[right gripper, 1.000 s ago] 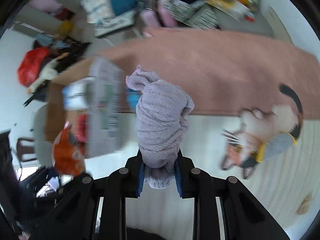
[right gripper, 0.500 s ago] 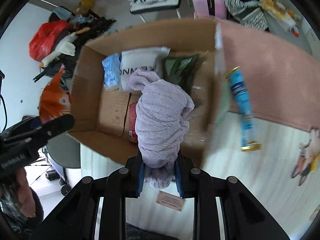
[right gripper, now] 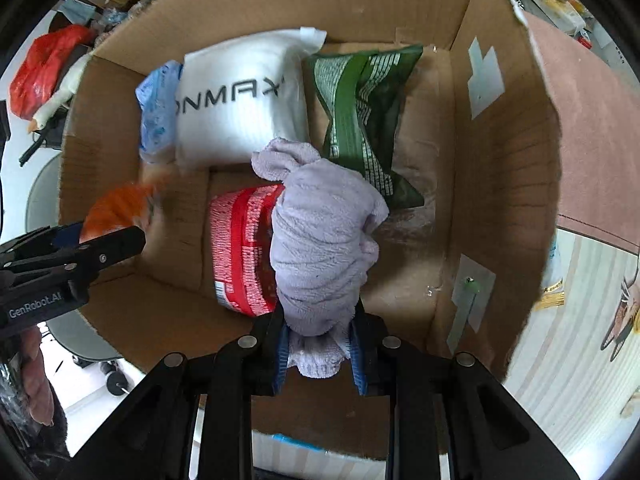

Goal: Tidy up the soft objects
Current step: 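Carry the orange pack and sock into the box and release them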

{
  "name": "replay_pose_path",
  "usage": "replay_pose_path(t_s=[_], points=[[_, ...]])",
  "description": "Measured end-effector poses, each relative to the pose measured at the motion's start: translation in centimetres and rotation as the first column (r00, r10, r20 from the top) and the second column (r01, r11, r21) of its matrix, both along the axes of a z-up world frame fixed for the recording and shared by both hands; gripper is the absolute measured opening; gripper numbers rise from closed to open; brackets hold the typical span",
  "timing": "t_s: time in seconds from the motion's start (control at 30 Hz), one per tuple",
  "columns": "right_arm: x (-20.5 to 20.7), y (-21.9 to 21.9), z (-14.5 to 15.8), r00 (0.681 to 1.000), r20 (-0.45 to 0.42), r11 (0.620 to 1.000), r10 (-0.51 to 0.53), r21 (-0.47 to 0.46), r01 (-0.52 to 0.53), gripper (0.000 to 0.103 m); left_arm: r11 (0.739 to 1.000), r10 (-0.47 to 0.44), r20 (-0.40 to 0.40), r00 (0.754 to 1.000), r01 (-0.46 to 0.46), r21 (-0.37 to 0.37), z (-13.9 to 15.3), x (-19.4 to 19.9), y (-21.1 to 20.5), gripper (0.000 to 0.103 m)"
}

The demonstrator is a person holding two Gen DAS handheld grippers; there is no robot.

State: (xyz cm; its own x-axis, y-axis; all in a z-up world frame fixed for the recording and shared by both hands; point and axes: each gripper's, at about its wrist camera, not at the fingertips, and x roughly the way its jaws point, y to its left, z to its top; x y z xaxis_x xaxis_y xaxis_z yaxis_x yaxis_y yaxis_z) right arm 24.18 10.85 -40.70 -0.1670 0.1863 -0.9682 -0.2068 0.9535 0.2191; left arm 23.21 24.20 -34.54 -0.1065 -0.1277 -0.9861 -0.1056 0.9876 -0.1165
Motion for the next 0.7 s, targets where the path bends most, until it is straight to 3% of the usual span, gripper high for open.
replay_pose_path(t_s=[0.13, 0.23, 0.3, 0.37, 0.53, 0.6, 0.7], points=[[-0.2, 1.4, -1.7, 0.999, -0.031, 0.999, 0.032, -0.017, -0.033, 0.032, 1.000, -0.009, -0.042, 0.999, 0.009, -0.007, -1.2, 0.0, 0.1, 0.063], [-0.2, 2.1, -1.8, 0.999, -0.023, 0.998, 0.037, -0.048, -0.038, 0.064, 0.999, 0.026, -0.065, 0.998, -0.028, -0.035, -1.1, -0.4, 0.8, 0.063], [-0.3, 2.4, -1.4, 0.999, -0.023, 0.999, 0.029, -0.040, -0.030, 0.068, 0.998, 0.044, -0.057, 0.997, -0.046, -0.030, -0.4, -0.7, 1.3, 0.063], [-0.1, 2.5, -0.5, 1.000, -0.012, 0.999, 0.018, -0.031, -0.018, 0.080, 0.999, 0.047, -0.033, 0.998, -0.048, -0.026, 0.8, -1.2, 1.6, 0.065], [-0.1, 2.8, 2.9, 0.998, 0.063, 0.999, 0.025, -0.043, -0.023, 0.089, 0.998, 0.063, 0.063, 0.996, -0.063, 0.003, 4.7, -2.5, 1.9, 0.088], [-0.4, 3.1, 4.4, 0.994, 0.108, 0.998, 0.026, -0.055, -0.020, 0.100, 0.997, 0.069, 0.107, 0.992, -0.072, 0.024, 6.4, -3.2, 1.9, 0.097], [-1.2, 2.3, 6.3, 0.987, 0.160, 0.999, 0.010, -0.050, -0.002, 0.103, 0.995, 0.077, 0.160, 0.984, -0.085, 0.044, 8.1, -3.8, 2.4, 0.100]])
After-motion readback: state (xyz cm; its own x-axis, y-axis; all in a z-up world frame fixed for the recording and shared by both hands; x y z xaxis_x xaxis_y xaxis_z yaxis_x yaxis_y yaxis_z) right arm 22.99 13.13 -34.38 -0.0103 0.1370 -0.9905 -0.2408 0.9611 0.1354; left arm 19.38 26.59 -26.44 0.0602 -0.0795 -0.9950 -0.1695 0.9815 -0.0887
